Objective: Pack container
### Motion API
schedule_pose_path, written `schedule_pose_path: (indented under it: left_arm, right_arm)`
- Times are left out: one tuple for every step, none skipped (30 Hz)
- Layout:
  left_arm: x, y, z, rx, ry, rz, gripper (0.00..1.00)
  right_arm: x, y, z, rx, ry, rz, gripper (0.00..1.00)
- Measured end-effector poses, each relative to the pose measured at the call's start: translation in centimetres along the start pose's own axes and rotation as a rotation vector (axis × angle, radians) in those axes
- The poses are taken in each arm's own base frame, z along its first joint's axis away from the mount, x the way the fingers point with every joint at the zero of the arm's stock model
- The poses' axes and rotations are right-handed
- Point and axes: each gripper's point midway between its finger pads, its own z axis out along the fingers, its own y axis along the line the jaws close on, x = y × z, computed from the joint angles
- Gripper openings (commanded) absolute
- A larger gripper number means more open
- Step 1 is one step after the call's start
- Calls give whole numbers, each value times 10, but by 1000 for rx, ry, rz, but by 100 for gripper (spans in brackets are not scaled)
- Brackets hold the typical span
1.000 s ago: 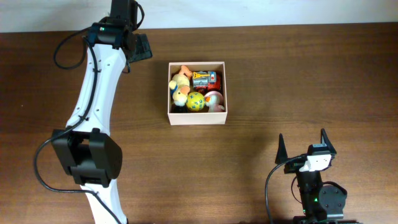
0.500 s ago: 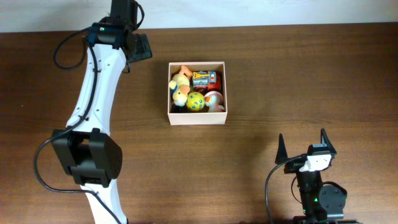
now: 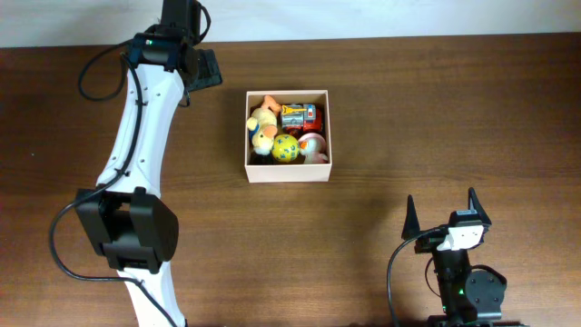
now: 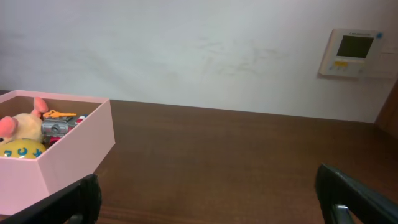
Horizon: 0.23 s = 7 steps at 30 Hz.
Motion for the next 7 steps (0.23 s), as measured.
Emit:
schedule_pose_path:
  left_arm:
    - [0, 0, 0, 0, 0, 0, 99]
    - [0, 0, 0, 0, 0, 0, 99]
    - [0, 0, 0, 0, 0, 0, 99]
    - [0, 0, 0, 0, 0, 0, 99]
    - [0, 0, 0, 0, 0, 0, 99]
    - [0, 0, 0, 0, 0, 0, 99]
    - [0, 0, 0, 0, 0, 0, 99]
  right_arm:
    - [0, 0, 0, 0, 0, 0, 99]
    - [0, 0, 0, 0, 0, 0, 99]
    - [0, 0, 0, 0, 0, 0, 99]
    - [0, 0, 0, 0, 0, 0, 99]
    - [0, 0, 0, 0, 0, 0, 99]
    - [0, 0, 0, 0, 0, 0, 99]
    - [0, 0, 0, 0, 0, 0, 99]
